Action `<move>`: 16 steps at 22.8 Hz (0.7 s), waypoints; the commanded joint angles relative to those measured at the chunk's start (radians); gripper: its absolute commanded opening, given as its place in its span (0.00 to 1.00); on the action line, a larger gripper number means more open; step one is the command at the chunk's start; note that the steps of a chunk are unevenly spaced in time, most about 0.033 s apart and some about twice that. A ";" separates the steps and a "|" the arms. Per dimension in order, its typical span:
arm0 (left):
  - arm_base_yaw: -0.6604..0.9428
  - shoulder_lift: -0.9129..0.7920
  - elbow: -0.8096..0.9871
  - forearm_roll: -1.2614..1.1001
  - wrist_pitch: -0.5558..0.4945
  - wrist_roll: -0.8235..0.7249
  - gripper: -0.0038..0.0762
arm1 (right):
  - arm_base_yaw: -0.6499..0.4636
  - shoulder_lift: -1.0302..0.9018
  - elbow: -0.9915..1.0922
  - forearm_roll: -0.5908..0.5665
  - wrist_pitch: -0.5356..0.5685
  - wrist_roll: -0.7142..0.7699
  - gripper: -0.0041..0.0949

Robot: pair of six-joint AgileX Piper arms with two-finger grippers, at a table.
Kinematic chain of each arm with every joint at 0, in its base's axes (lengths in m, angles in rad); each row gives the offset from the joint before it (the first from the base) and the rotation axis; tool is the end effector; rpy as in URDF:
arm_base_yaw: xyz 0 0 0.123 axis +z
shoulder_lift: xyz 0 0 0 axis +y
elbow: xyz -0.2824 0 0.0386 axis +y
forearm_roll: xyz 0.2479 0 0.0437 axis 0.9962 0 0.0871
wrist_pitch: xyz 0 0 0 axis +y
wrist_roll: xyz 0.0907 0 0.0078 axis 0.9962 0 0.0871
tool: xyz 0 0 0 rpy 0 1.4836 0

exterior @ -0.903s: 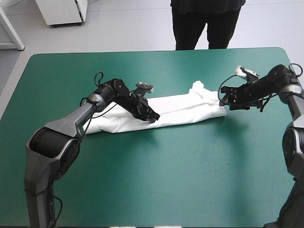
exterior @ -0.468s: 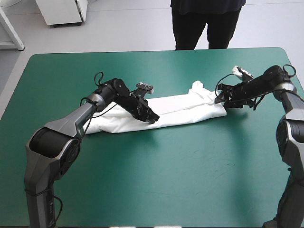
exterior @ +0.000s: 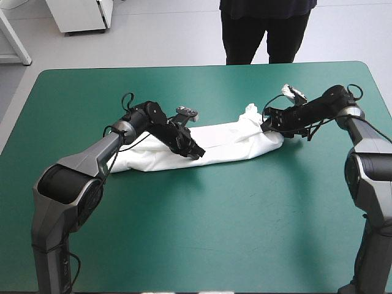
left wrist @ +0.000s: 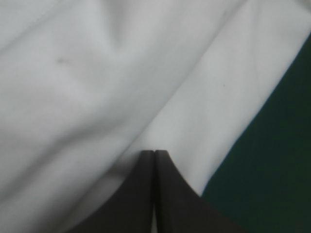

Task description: Fold the cloth

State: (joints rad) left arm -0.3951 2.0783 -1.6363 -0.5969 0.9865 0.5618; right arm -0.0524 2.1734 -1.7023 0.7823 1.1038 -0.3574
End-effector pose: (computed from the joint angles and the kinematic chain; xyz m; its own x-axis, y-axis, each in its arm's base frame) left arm 0.3886 -0.2084 0.2082 -0.7622 0.5109 -0.3976 0.6430 0.6692 -0.3725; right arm 0.4513 0.0338 0.1914 -0.9761 0.1004 -0.1927 -0.0434 0.7788 0.6257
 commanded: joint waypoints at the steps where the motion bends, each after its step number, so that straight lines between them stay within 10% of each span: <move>1: -0.003 -0.058 -0.027 -0.002 0.001 -0.002 0.02 | 0.034 -0.010 -0.004 -0.012 0.008 -0.015 0.37; 5: -0.001 -0.058 -0.027 -0.002 -0.030 -0.002 0.02 | 0.043 -0.010 -0.004 0.033 0.008 -0.060 0.02; 16: -0.001 -0.058 -0.027 0.009 -0.017 -0.032 0.02 | 0.037 -0.114 -0.184 0.065 0.103 -0.051 0.03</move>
State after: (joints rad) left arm -0.3951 2.0783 -1.6392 -0.5829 0.9714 0.5394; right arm -0.0137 2.1715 -1.8315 0.7932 1.1774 -0.4013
